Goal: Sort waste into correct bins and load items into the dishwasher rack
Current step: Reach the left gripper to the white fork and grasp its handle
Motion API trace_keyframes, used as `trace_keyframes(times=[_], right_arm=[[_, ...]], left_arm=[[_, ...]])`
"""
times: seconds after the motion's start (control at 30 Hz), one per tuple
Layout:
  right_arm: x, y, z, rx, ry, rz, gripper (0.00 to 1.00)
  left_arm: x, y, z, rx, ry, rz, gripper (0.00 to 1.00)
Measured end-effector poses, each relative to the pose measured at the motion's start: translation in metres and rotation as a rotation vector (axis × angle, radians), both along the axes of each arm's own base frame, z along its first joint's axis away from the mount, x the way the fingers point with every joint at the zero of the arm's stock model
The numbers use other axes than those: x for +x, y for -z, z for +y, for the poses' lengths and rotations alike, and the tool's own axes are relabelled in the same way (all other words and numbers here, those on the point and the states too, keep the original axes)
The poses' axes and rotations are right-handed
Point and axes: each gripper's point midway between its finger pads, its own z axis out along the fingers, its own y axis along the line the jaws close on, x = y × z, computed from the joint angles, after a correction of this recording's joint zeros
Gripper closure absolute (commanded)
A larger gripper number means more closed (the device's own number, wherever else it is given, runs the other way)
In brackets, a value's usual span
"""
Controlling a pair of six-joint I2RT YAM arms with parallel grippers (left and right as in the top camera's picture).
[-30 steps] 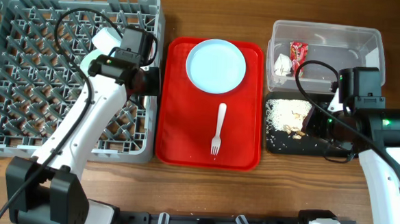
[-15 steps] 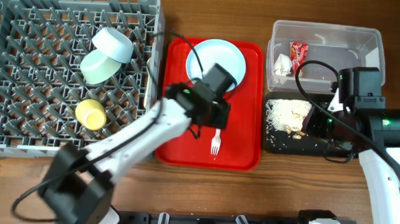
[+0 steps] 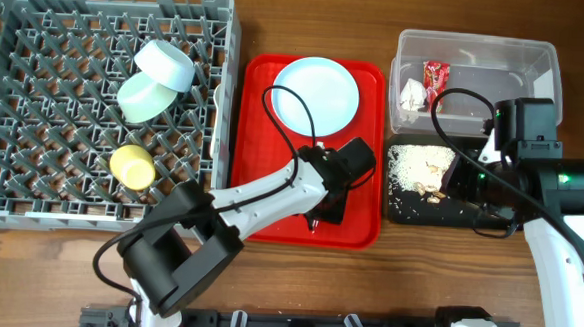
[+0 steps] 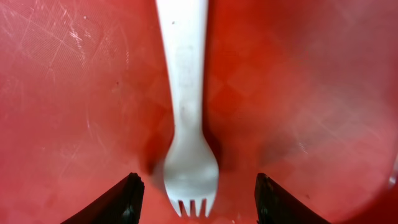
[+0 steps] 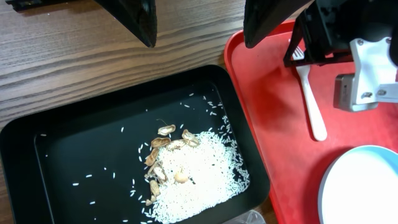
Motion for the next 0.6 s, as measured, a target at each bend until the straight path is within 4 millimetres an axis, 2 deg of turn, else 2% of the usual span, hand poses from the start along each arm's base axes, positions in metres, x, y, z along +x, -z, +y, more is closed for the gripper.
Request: trace_keyframes(times=[0.13, 0.33, 0.6], right_arm=[[0.0000, 0.0000, 0.0000, 0.000, 0.000, 0.000, 0.55], [0.0000, 0.0000, 0.0000, -0.001, -0.003, 0.000, 0.54], [0.0000, 0.0000, 0.0000, -0.002, -0.007, 0.000, 0.55]], left_arm=[[0.0001, 0.0096, 0.0036, 0.029, -0.014, 0.007, 0.44], [0.0017, 0.0098, 0.0048, 0.037, -0.021, -0.003, 0.61], [0.0022, 0.0099, 0.0052, 0.039, -0.025, -0.006, 0.71]])
